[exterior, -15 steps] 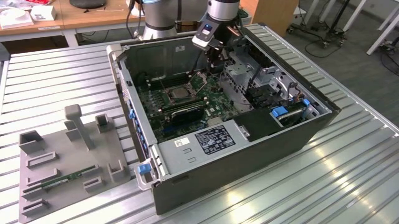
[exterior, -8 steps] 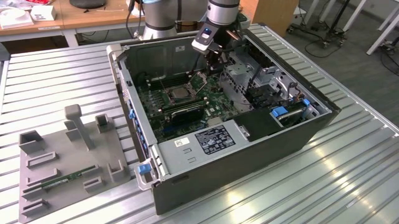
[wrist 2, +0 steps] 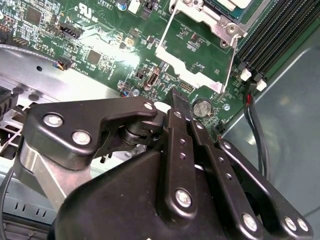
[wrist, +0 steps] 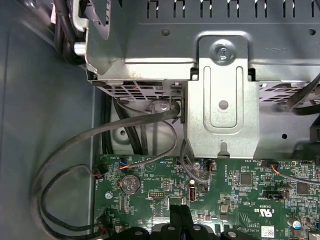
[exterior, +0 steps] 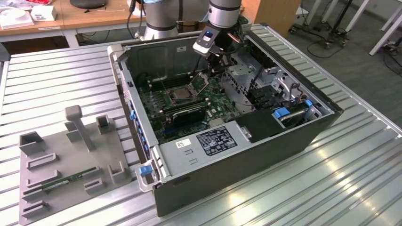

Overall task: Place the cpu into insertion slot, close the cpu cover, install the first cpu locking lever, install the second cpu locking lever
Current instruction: 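Close the cpu cover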

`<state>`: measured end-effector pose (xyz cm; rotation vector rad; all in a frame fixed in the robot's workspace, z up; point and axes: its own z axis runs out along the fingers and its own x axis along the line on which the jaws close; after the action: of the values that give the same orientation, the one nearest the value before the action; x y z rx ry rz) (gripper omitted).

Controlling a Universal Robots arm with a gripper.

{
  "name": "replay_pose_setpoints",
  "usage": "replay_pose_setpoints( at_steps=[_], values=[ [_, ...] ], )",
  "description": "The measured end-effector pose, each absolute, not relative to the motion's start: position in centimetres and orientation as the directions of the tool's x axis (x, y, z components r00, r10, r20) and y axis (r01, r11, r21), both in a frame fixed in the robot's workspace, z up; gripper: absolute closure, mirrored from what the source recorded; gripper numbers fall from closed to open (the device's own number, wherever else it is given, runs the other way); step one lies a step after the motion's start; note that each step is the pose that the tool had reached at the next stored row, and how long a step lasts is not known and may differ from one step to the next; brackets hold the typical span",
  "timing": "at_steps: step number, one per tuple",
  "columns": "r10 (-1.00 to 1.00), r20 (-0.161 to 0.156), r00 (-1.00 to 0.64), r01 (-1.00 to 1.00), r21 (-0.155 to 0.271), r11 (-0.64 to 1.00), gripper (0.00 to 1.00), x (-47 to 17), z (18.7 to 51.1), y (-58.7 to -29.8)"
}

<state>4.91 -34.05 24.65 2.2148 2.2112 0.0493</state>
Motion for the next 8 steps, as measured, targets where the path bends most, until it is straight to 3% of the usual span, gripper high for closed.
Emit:
replay_pose_setpoints(
  at_steps=[8],
  values=[
    [1.000, 0.014, 0.001, 1.000, 0.031, -0.002, 0.89, 4.55, 24.61, -34.04]
  ],
)
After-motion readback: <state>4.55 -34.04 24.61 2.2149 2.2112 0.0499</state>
